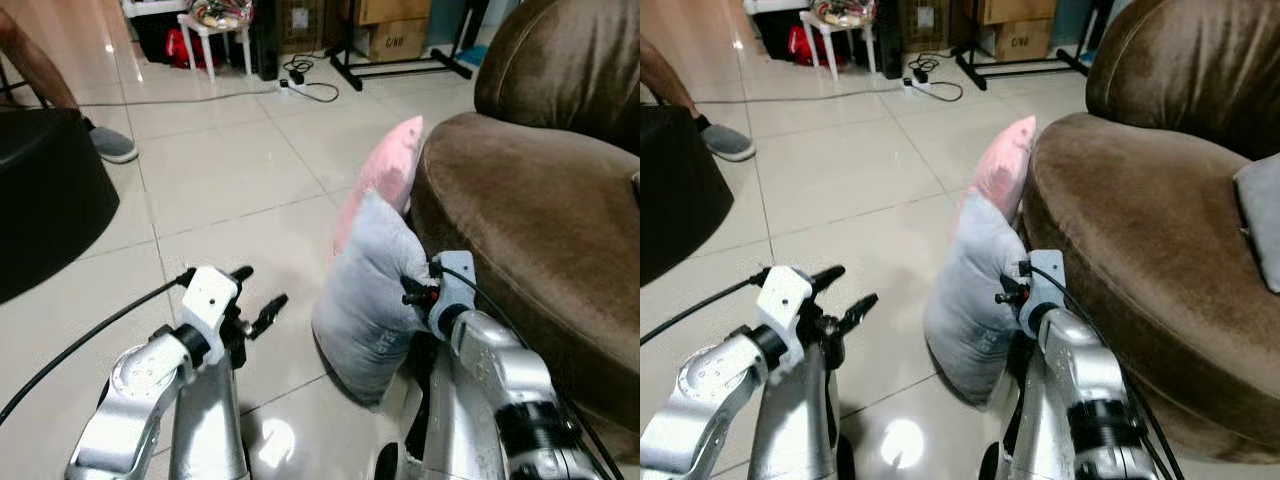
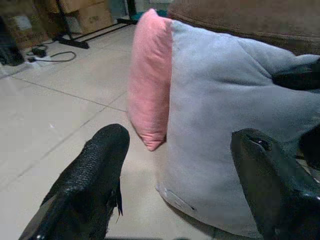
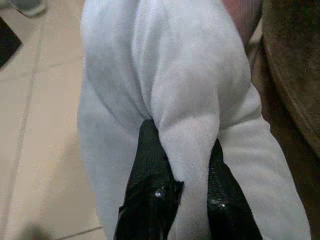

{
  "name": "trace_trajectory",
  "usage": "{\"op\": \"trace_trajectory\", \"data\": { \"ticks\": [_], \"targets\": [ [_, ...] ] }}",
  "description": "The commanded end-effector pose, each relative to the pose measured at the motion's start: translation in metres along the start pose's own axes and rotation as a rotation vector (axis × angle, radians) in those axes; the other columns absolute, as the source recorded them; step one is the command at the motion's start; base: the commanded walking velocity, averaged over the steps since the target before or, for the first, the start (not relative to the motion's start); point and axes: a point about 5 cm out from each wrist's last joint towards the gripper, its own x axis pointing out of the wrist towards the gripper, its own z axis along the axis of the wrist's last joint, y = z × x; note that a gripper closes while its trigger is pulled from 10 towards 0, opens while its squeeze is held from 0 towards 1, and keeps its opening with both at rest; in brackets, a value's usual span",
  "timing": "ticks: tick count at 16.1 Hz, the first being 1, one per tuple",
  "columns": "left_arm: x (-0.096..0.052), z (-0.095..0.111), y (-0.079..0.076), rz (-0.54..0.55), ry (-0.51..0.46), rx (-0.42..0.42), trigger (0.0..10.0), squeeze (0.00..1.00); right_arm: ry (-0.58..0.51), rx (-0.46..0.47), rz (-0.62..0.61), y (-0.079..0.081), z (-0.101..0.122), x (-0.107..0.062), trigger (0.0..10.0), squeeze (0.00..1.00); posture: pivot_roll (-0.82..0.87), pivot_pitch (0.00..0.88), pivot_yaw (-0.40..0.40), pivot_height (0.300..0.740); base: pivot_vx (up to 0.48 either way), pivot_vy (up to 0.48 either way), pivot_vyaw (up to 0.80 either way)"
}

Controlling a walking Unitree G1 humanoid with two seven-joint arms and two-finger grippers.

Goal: Move the pillow to the sofa from floor

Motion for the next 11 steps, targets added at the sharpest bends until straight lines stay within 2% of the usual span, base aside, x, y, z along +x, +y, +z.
{"op": "trace_trajectory", "data": {
  "ticks": [1,2,4,5,6,7,9,10,11],
  "targets": [
    [0.001,0.004,0.002,0.023,-0.014,0.014,10.0,0.00,-0.013,0.046,0.014,0.002,0.004,-0.006,0.0,0.00,0.01,0.000,-0.018,0.346,0.000,0.000,0.00],
    [0.001,0.004,0.002,0.028,-0.017,0.012,10.0,0.00,-0.023,0.055,0.020,0.003,0.006,-0.009,0.0,0.00,0.01,0.000,-0.018,0.346,0.000,0.000,0.00],
    [0.000,0.007,0.005,0.065,-0.037,0.029,10.0,0.00,-0.140,0.146,0.050,0.008,0.036,-0.022,0.0,0.00,0.01,0.000,-0.018,0.346,0.000,0.000,0.00],
    [0.000,0.013,0.010,0.102,-0.085,0.071,10.0,0.00,-0.264,0.227,0.072,0.009,0.069,-0.032,0.0,0.00,0.01,0.000,-0.013,0.346,0.000,0.000,0.00],
    [0.001,0.016,0.013,0.118,-0.097,0.070,10.0,0.00,-0.398,0.268,0.083,0.004,0.104,-0.043,0.0,0.00,0.01,0.000,-0.010,0.346,0.000,0.000,0.00],
    [0.002,0.017,0.014,0.122,-0.094,0.063,10.0,0.00,-0.451,0.278,0.079,0.000,0.118,-0.048,0.0,0.00,0.01,0.000,-0.010,0.346,0.000,0.000,0.00],
    [0.004,0.022,0.014,0.128,-0.102,0.065,10.0,0.00,-0.692,0.264,0.036,-0.021,0.182,-0.080,0.0,0.00,0.01,0.000,-0.013,0.346,0.000,0.000,0.00],
    [0.004,0.023,0.013,0.130,-0.105,0.065,10.0,0.00,-0.739,0.262,0.024,-0.025,0.194,-0.088,0.0,0.00,0.01,0.000,-0.014,0.346,0.000,0.000,0.00],
    [0.005,0.026,0.013,0.136,-0.116,0.066,10.0,0.00,-0.857,0.265,-0.015,-0.039,0.222,-0.112,0.0,0.00,0.01,0.000,-0.020,0.346,0.000,0.000,0.00]
  ]
}}
